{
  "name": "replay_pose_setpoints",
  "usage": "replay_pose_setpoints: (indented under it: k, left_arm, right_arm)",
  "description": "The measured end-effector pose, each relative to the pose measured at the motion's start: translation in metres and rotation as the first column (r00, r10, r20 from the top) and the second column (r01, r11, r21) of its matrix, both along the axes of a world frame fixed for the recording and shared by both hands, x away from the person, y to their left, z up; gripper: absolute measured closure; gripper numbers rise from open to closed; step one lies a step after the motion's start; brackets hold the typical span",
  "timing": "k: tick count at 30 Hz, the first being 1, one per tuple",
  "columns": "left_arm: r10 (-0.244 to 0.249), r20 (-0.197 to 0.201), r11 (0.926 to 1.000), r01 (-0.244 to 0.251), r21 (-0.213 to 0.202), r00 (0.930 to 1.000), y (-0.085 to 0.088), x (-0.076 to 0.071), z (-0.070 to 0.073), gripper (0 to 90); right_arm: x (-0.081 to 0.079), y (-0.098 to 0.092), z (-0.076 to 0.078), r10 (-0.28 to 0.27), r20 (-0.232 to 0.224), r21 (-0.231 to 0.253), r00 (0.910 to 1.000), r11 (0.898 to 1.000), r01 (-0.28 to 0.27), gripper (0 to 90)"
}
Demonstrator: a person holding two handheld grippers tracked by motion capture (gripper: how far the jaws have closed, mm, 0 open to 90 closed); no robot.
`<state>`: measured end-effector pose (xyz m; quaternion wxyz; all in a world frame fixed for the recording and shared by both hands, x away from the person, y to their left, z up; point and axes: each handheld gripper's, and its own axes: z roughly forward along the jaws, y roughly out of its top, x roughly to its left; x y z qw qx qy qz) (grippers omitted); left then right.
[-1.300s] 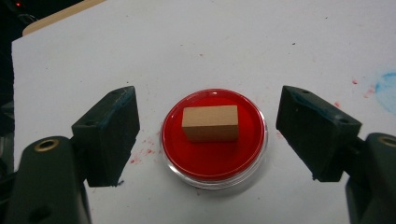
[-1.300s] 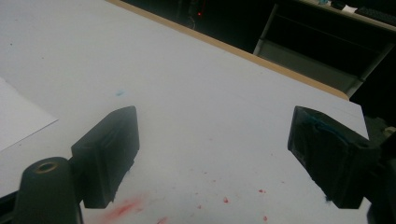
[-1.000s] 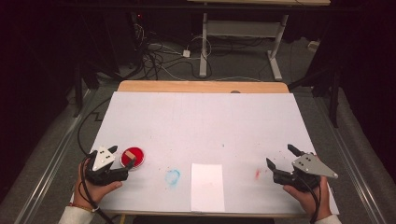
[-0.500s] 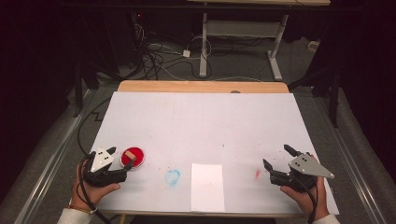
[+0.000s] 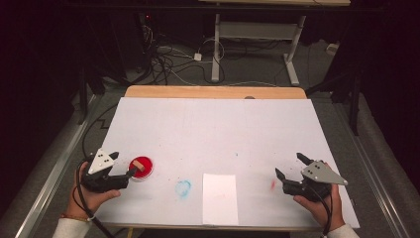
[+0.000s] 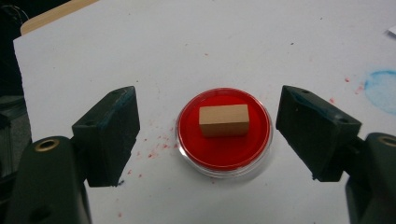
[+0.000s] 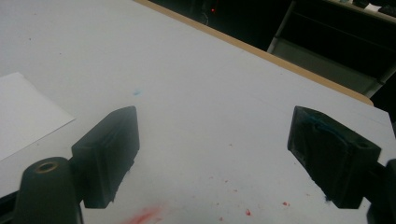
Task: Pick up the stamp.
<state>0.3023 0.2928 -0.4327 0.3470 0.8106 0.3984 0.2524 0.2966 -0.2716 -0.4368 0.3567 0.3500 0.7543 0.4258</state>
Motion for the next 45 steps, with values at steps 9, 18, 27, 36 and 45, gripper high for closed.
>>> replay_pose_setpoints:
  k: [9,18,27,36,45]
  left_arm:
    - [-0.045,-0.064,0.999,0.046,0.003,0.9969,0.007,0.011,0.011,24.4]
    - [-0.066,-0.128,0.9968,0.072,0.036,0.9895,-0.003,0.029,-0.003,25.4]
    - [-0.071,-0.16,0.9955,0.08,0.051,0.9846,-0.009,0.034,-0.012,25.5]
    - [-0.074,-0.177,0.9949,0.085,0.053,0.9813,-0.011,0.035,-0.017,26.0]
    - [-0.063,-0.179,0.9965,0.072,0.043,0.9819,-0.007,0.034,-0.018,26.1]
  right_arm:
    - [0.002,0.001,-0.003,0.003,-0.021,-0.016,0.9998,1.0,-0.003,17.6]
    - [0.002,0.007,-0.004,0.022,-0.031,-0.028,0.9993,0.999,-0.023,17.6]
    - [0.002,0.007,-0.005,0.03,-0.032,-0.042,0.999,0.999,-0.031,17.8]
    - [0.002,0.007,-0.006,0.026,-0.038,-0.044,0.9989,0.999,-0.028,17.9]
    - [0.003,0.007,-0.006,0.026,-0.038,-0.045,0.999,0.999,-0.027,18.0]
